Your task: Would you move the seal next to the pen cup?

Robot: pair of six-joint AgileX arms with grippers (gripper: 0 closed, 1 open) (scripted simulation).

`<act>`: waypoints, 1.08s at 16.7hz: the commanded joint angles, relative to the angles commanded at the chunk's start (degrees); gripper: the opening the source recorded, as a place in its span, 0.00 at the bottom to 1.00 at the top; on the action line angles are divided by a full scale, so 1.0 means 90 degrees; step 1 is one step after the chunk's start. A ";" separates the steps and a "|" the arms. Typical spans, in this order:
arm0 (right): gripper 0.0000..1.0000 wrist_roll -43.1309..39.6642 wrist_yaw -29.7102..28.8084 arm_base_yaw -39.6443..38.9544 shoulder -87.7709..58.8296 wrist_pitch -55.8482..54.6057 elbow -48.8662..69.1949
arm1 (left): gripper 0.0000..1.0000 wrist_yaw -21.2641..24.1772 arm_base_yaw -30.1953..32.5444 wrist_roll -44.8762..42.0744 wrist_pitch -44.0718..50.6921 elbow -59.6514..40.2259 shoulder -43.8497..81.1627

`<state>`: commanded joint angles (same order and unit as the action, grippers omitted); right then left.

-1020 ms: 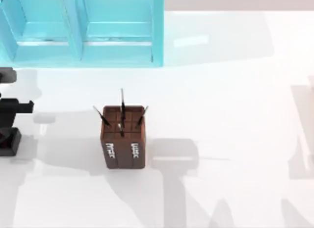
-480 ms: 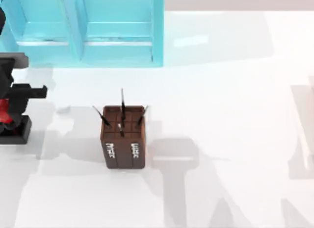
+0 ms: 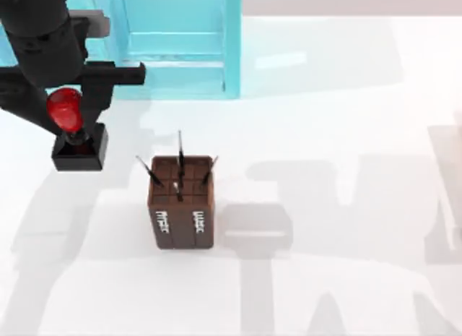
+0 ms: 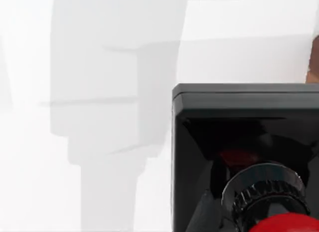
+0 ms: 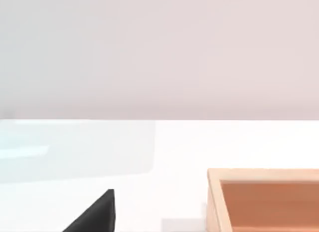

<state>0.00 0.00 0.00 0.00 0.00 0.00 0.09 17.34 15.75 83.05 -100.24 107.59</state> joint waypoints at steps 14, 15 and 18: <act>1.00 0.0000 0.0000 0.0000 0.0000 0.0000 0.0000 | 0.00 -0.0010 0.0576 0.0614 -0.0011 0.1155 -0.1191; 1.00 0.0000 0.0000 0.0000 0.0000 0.0000 0.0000 | 0.00 -0.0011 0.0589 0.0626 -0.0014 0.1177 -0.1216; 1.00 0.0000 0.0000 0.0000 0.0000 0.0000 0.0000 | 0.00 -0.0011 0.0556 0.0609 -0.0004 0.1158 -0.1188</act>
<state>0.00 0.00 0.00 0.00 0.00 0.00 -0.01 22.35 21.23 83.02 -89.82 96.89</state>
